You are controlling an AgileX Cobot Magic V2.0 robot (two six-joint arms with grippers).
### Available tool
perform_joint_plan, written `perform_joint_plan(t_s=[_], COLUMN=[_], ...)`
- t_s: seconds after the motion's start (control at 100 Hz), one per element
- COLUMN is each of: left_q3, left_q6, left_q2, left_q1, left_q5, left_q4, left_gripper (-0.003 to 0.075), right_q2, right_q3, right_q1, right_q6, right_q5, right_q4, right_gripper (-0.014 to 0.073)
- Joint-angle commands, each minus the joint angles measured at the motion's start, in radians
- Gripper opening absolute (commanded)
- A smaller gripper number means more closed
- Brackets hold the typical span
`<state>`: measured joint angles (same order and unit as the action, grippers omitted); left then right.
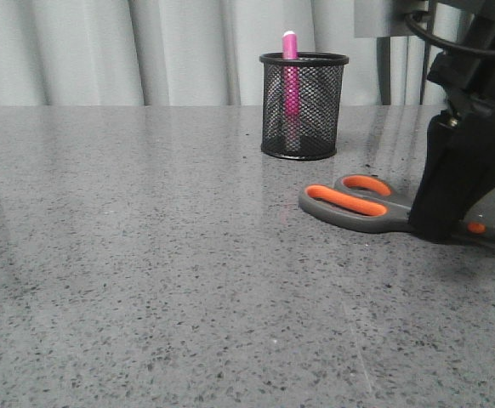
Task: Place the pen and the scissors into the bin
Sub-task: 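Lower the right gripper onto the scissors near the pivot and close it, then lift the scissors upright with the right gripper and move over the cup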
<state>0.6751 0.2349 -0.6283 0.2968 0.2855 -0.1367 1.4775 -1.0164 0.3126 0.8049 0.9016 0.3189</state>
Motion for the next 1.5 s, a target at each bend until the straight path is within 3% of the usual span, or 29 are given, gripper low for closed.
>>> perform_joint_plan(t_s=[0.0,0.18,0.28,0.44,0.57,0.74,0.89,1.07,1.33,1.41,1.49], left_q3=[0.028,0.028,0.028,0.028,0.028,0.028,0.028,0.028,0.028,0.028,0.028], left_q6=[-0.006,-0.006,-0.006,-0.006,-0.006,-0.006,-0.006,-0.006,-0.006,-0.006,-0.006], left_q2=[0.002,0.002,0.002,0.002,0.002,0.002,0.002,0.002,0.002,0.002,0.002], left_q1=[-0.003,-0.003,-0.003,-0.003,-0.003,-0.003,-0.003,-0.003,-0.003,-0.003,-0.003], left_q5=[-0.075,-0.075,-0.075,-0.075,-0.075,-0.076,-0.076,-0.087,-0.088,-0.088,-0.088], left_q4=[-0.014,-0.020,-0.020,-0.032,-0.046,-0.046,-0.046,-0.046,-0.046,-0.046,-0.046], left_gripper=[-0.0019,-0.0019,-0.0019,-0.0019,-0.0019,-0.0019,-0.0019,-0.0019,-0.0019,-0.0019,-0.0019], right_q2=[-0.050,-0.174,-0.266,-0.381,-0.364,-0.279,-0.222,-0.140,-0.010,0.029,0.065], right_q3=[-0.051,-0.064,-0.057,-0.024,-0.018,-0.020,-0.042,-0.060,-0.060,-0.060,-0.060], right_q1=[0.001,0.001,0.001,0.003,0.015,0.041,0.084,0.131,0.141,0.141,0.141], right_q6=[0.008,0.008,0.008,0.008,0.010,0.010,0.008,-0.022,-0.472,-0.552,-0.573], right_q5=[0.007,-0.002,-0.078,-0.428,-0.694,-0.993,-1.133,-1.299,-1.532,-1.583,-1.617], right_q4=[0.023,0.027,0.048,0.264,0.433,0.452,0.452,0.395,0.061,-0.025,-0.030], right_gripper=[-0.0076,-0.0076,-0.0076,-0.0076,-0.0076,-0.0076,-0.0076,-0.0076,-0.0076,-0.0076,-0.0076])
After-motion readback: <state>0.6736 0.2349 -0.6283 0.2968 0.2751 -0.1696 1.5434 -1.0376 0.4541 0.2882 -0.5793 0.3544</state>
